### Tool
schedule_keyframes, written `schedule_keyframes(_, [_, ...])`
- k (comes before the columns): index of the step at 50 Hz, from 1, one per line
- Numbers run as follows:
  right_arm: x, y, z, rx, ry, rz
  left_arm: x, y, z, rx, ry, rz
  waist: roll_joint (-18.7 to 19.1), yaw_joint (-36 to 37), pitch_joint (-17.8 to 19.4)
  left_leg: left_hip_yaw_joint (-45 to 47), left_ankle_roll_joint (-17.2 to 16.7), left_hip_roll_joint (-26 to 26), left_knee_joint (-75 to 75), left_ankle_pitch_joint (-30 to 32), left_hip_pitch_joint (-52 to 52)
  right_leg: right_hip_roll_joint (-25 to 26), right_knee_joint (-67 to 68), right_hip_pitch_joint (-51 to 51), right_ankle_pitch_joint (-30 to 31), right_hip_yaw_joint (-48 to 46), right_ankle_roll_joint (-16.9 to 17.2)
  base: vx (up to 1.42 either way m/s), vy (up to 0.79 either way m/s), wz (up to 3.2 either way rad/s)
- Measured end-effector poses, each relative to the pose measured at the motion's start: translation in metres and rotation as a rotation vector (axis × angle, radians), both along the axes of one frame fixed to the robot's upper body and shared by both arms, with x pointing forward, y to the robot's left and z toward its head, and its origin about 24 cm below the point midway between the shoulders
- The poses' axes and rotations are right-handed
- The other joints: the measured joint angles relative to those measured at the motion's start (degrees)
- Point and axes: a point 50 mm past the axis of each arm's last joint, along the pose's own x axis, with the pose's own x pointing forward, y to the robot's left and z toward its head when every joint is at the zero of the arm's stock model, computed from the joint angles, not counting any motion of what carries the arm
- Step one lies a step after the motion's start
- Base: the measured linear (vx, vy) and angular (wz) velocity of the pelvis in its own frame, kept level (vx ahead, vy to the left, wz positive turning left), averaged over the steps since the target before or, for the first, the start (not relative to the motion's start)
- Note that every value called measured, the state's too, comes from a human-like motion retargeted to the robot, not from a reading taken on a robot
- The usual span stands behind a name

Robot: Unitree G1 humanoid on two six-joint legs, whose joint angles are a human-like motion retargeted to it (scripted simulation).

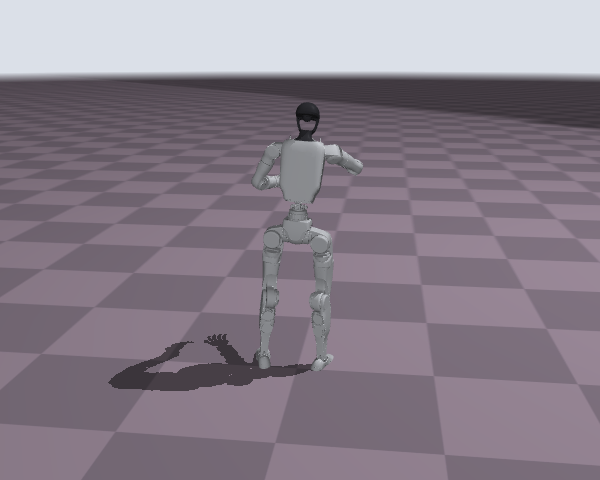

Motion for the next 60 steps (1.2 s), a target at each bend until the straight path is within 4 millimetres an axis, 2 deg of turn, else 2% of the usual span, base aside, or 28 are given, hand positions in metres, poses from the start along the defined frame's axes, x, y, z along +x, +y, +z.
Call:
schedule_keyframes(3, [0.001, -0.006, -0.008, -0.013, 0.039, -0.014, 0.014, -0.013, 0.034, -0.049, -0.084, 0.003, -0.32, -0.83, -0.57, -1.64, 0.85, -0.96, 0.37, 0.02, -0.34, -1.28, 0.63, 0.46, -0.55, -1.25, 0.0, 0.01, 0.07, 0.47])
schedule_keyframes(9, [0.003, -0.008, -0.016, -0.051, 0.112, -0.002, 0.08, -0.052, 0.12, -0.049, -0.14, 0.108, -1.15, -4.27, -1.14, -6.16, 2.07, -2.62, -1.16, 1.5, -0.57, -3.56, 3.33, 0.83, -2.18, -5.08, -0.01, -0.02, 0.05, 0.67])
schedule_keyframes(10, [0.004, -0.007, -0.016, -0.056, 0.12, 0.003, 0.09, -0.056, 0.13, -0.032, -0.124, 0.146, -1.25, -4.81, -1.24, -6.77, 2.13, -2.72, -1.51, 1.79, -0.6, -3.73, 3.69, 0.81, -2.38, -5.63, -0.01, -0.03, 0.02, 0.5])
schedule_keyframes(13, [0.006, -0.005, -0.015, -0.069, 0.14, 0.009, 0.115, -0.056, 0.144, 0.026, -0.031, 0.23, -1.19, -5.69, -1.44, -7.86, 2.24, -2.69, -2.35, 2.42, -0.66, -3.78, 4.31, 0.66, -2.71, -6.65, -0.1, -0.02, 0.0, 0.32])
schedule_keyframes(16, [0.009, -0.005, -0.013, -0.066, 0.146, -0.004, 0.123, -0.054, 0.138, 0.032, 0.037, 0.244, -0.79, -5.53, -1.56, -8.12, 2.44, -2.63, -2.62, 2.5, -0.54, -3.75, 4.52, 0.68, -2.83, -6.88, -0.18, 0.0, 0.0, 0.0])
schedule_keyframes(19, [0.011, -0.007, -0.009, -0.046, 0.123, -0.027, 0.112, -0.054, 0.122, -0.043, 0.026, 0.187, -0.16, -4.62, -1.2, -7.68, 2.63, -2.66, -2.54, 2.16, -0.1, -3.77, 4.65, 0.85, -2.89, -6.44, -0.28, 0.0, 0.0, 0.0])
schedule_keyframes(21, [0.011, -0.008, -0.006, -0.03, 0.101, -0.04, 0.09, -0.051, 0.102, -0.109, -0.006, 0.117, 0.21, -3.97, -0.85, -7.15, 2.64, -2.69, -2.3, 1.74, 0.3, -3.81, 4.7, 1.06, -2.92, -5.92, -0.36, 0.04, 0.01, -0.21])
schedule_keyframes(26, [0.005, -0.01, 0.0, -0.02, 0.039, -0.054, 0.02, -0.031, 0.05, -0.167, -0.056, -0.091, 0.38, -2.45, 0.17, -6.11, 2.28, -2.79, -1.06, 0.46, 0.88, -3.97, 4.61, 1.72, -2.96, -4.96, -0.4, 0.02, 0.0, -0.08])
schedule_keyframes(28, [0.003, -0.013, 0.0, -0.029, 0.023, -0.058, 0.001, -0.024, 0.036, -0.169, -0.046, -0.134, 0.36, -1.96, 0.44, -6.11, 2.13, -2.85, -0.51, 0.08, 0.88, -4.08, 4.57, 2.02, -3.02, -4.99, -0.41, 0.0, 0.0, 0.0])
schedule_keyframes(30, [0.001, -0.016, -0.002, -0.035, 0.021, -0.061, -0.007, -0.02, 0.028, -0.174, -0.026, -0.149, 0.3, -1.79, 0.51, -6.45, 2.05, -2.92, -0.11, -0.1, 0.79, -4.24, 4.6, 2.32, -3.13, -5.34, -0.51, 0.01, 0.0, 0.11])
schedule_keyframes(32, [0.001, -0.019, -0.005, -0.035, 0.037, -0.064, -0.003, -0.022, 0.029, -0.176, -0.012, -0.14, 0.18, -2.05, 0.31, -7.16, 2.08, -3.03, -0.02, 0.0, 0.63, -4.43, 4.83, 2.52, -3.33, -6.03, -0.74, 0.0, 0.0, 0.32])
schedule_keyframes(35, [0.002, -0.021, -0.012, -0.035, 0.077, -0.064, 0.019, -0.031, 0.044, -0.143, -0.026, -0.09, -0.19, -3.1, -0.27, -8.66, 2.09, -3.15, -0.45, 0.56, 0.36, -4.72, 5.49, 2.62, -3.74, -7.46, -1.19, -0.02, -0.01, 0.45])
schedule_keyframes(39, [0.005, -0.017, -0.017, -0.068, 0.135, -0.045, 0.068, -0.047, 0.081, 0.019, -0.08, 0.03, -0.98, -5.25, -0.96, -10.85, 1.8, -3.11, -1.78, 1.84, 0.01, -4.96, 6.81, 2.32, -4.34, -9.6, -1.61, -0.04, -0.01, 0.49])
schedule_keyframes(42, [0.007, -0.013, -0.019, -0.098, 0.173, -0.026, 0.102, -0.048, 0.101, 0.179, -0.056, 0.129, -1.4, -6.62, -1.52, -12.02, 1.54, -2.97, -2.65, 2.66, -0.26, -4.96, 7.47, 2.01, -4.61, -10.77, -1.66, -0.04, -0.01, 0.33])
schedule_keyframes(45, [0.009, -0.011, -0.018, -0.106, 0.185, -0.015, 0.126, -0.04, 0.103, 0.295, 0.028, 0.231, -1.39, -7.14, -1.82, -12.5, 1.48, -2.87, -3.11, 3.09, -0.41, -4.87, 7.57, 1.84, -4.71, -11.22, -1.53, -0.01, 0.0, 0.06])
schedule_keyframes(49, [0.01, -0.01, -0.015, -0.077, 0.161, -0.018, 0.132, -0.028, 0.084, 0.295, 0.1, 0.312, -0.91, -6.27, -1.81, -11.78, 1.7, -2.85, -2.94, 2.88, -0.21, -4.66, 6.88, 1.98, -4.51, -10.46, -1.43, 0.0, 0.0, -0.12])
schedule_keyframes(51, [0.011, -0.009, -0.013, -0.058, 0.14, -0.026, 0.123, -0.022, 0.071, 0.222, 0.091, 0.301, -0.63, -5.5, -1.45, -10.87, 1.77, -2.82, -2.71, 2.54, 0.17, -4.52, 6.51, 2.12, -4.34, -9.55, -1.47, 0.01, 0.0, -0.4])
schedule_keyframes(53, [0.013, -0.007, -0.012, -0.042, 0.123, -0.036, 0.104, -0.013, 0.056, 0.121, 0.068, 0.259, -0.37, -4.78, -1.05, -9.68, 1.73, -2.75, -2.41, 2.07, 0.66, -4.34, 6.17, 2.23, -4.15, -8.39, -1.52, 0.03, 0.0, -0.52])
schedule_keyframes(60, [0.019, -0.008, -0.01, -0.022, 0.077, -0.111, 0.004, 0.026, -0.013, -0.184, 0.113, 0.044, -0.01, -1.61, 0.49, -5.56, 1.12, -2.4, -0.63, 0.09, 1.68, -3.77, 5.39, 2.11, -3.37, -4.47, -0.87, 0.03, 0.0, -0.5])
